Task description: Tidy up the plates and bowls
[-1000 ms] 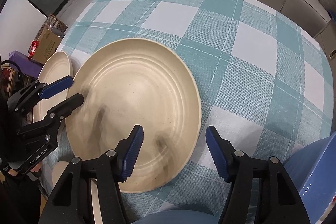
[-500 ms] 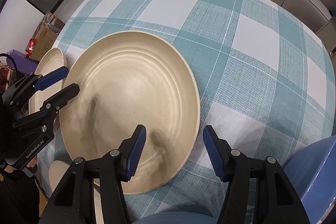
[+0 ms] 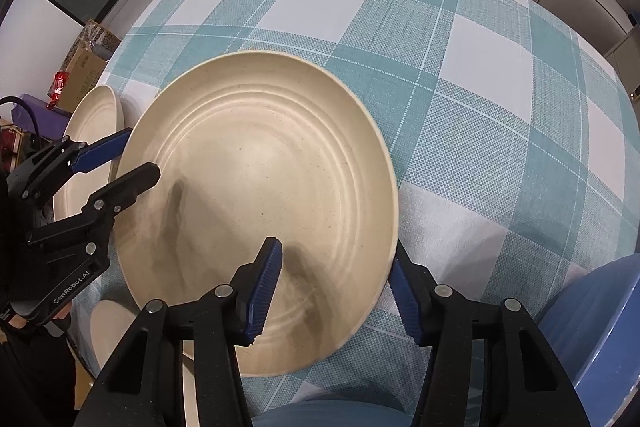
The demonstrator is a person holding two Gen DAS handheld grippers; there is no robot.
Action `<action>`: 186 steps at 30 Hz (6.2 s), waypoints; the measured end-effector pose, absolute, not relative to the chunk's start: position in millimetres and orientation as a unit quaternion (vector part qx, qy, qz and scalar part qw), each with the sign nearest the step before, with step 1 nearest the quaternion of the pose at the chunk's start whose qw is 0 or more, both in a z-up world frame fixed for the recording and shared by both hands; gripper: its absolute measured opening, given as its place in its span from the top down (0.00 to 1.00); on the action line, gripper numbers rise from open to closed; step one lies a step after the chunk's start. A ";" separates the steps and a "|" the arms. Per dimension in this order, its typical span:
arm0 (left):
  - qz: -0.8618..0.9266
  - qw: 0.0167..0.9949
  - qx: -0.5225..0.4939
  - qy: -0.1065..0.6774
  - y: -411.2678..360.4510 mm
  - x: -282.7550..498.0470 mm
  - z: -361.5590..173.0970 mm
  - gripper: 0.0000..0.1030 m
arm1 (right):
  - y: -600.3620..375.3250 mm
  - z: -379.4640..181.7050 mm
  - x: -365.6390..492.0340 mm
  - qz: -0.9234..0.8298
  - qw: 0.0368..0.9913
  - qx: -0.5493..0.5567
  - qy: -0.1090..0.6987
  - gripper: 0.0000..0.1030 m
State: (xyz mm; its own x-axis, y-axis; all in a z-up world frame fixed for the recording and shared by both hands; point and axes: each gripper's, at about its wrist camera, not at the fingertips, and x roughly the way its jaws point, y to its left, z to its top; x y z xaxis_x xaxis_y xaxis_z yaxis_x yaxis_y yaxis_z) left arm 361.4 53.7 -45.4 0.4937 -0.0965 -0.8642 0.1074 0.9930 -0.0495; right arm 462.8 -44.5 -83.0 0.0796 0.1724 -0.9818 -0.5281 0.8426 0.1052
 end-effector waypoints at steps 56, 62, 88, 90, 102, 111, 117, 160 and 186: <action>-0.053 0.856 -0.025 0.514 56.4 354.9 -42.0 0.64 | -69.0 -76.9 466.4 0.225 0.730 -0.066 0.642 0.69; -0.054 0.853 -0.027 0.519 54.7 361.0 -49.4 0.64 | -60.8 -85.1 470.1 0.215 0.728 -0.073 0.647 0.69; -0.059 0.850 -0.031 0.522 45.0 361.8 -50.4 0.55 | -60.3 -88.8 472.4 0.208 0.726 -0.072 0.651 0.69; -0.064 0.847 -0.034 0.527 45.3 360.3 -51.7 0.53 | -60.8 -88.8 471.8 0.208 0.725 -0.073 0.652 0.69; -0.064 0.844 -0.031 0.531 44.4 355.4 -50.5 0.60 | -60.5 -88.0 470.0 0.208 0.726 -0.076 0.651 0.68; -0.056 0.857 -0.029 0.511 51.0 351.9 -39.2 0.63 | -57.1 -72.0 463.4 0.216 0.740 -0.086 0.631 0.69; -0.054 0.864 -0.029 0.500 53.3 346.4 -33.5 0.63 | -58.2 -62.6 457.2 0.221 0.748 -0.089 0.619 0.69; -0.023 0.905 0.010 0.424 52.6 252.9 35.4 0.63 | -56.5 16.8 353.3 0.264 0.786 -0.123 0.546 0.69; -0.014 0.908 0.004 0.418 68.5 191.3 38.9 0.63 | -39.8 22.6 284.8 0.311 0.769 -0.166 0.533 0.69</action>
State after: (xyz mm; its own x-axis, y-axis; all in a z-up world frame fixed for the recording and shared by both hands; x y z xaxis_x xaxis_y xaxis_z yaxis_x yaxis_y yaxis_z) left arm 191.3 68.5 38.9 0.6497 -0.0231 -0.7598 0.0292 0.9996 -0.0053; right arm 284.8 -39.8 22.6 0.2381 0.3018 -0.9232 -0.6553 0.7515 0.0766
